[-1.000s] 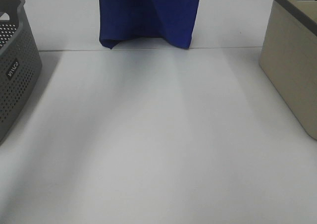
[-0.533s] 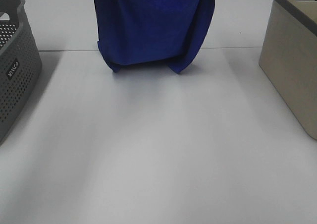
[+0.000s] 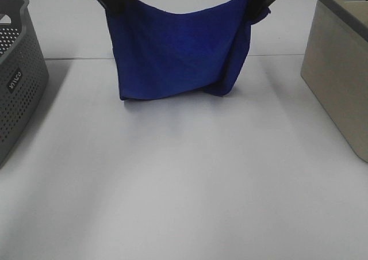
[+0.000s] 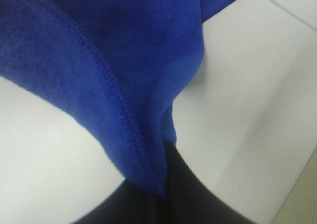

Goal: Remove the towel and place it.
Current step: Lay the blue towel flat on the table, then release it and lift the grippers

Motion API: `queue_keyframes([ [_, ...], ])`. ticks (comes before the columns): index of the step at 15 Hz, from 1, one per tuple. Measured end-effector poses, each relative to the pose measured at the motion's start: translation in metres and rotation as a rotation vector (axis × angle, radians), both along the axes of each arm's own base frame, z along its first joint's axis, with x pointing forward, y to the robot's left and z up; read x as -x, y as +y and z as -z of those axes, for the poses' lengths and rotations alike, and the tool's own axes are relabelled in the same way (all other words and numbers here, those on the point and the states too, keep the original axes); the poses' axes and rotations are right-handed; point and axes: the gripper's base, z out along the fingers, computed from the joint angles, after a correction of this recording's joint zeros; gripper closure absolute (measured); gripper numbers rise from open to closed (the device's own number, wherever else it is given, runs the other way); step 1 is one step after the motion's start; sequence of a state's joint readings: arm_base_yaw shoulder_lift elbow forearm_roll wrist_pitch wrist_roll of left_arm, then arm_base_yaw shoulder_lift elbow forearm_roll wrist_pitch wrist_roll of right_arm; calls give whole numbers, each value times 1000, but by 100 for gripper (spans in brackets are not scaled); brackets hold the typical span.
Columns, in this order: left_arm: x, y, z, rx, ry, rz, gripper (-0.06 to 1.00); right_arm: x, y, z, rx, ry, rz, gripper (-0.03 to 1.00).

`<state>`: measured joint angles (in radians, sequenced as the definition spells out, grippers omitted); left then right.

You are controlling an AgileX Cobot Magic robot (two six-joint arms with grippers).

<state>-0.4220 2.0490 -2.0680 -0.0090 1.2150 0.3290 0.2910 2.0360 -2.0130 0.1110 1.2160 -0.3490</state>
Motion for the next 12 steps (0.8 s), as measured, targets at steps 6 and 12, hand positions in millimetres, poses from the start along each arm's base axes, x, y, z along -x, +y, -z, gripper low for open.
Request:
queue_keyframes([
  [6,70,19,15,52,212,-12,94,84,-21,14,6,192,21,95],
  [12,133,34,18,127,330,-31,94,140,-34,33,0,317,30,95],
])
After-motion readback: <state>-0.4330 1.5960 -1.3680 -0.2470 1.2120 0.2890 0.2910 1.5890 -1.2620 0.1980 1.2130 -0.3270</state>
